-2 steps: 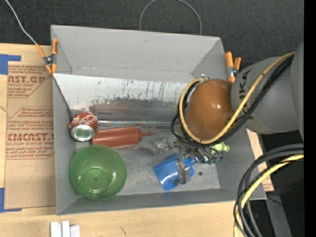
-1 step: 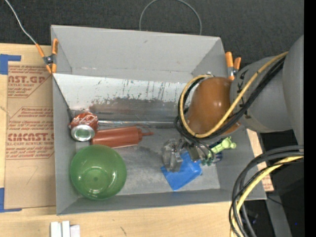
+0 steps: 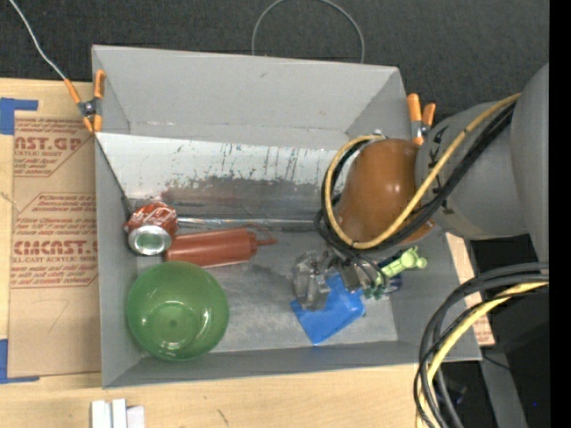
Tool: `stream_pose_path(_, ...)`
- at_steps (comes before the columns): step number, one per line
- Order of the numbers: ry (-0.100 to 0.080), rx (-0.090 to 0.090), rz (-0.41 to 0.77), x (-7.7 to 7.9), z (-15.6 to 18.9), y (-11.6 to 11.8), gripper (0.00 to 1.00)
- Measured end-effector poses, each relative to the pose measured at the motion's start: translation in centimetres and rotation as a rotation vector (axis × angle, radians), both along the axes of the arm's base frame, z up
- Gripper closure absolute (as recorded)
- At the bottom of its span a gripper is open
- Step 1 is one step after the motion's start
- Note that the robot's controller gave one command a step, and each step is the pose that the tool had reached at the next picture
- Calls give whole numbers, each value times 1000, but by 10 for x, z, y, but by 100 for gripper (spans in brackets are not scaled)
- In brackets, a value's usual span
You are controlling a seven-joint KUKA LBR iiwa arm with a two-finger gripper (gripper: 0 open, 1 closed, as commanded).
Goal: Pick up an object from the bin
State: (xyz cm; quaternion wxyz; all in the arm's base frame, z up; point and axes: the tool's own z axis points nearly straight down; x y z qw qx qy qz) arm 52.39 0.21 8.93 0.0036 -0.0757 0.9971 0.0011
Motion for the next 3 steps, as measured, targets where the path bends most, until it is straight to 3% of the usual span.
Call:
stream_pose_path(1,-6,2,-30,-10,57,5,100)
stream_pose_path(2,-10,0,-31,-5,141,-9,100)
stream_pose_path(3,-17,2,-5,-19,226,10,100)
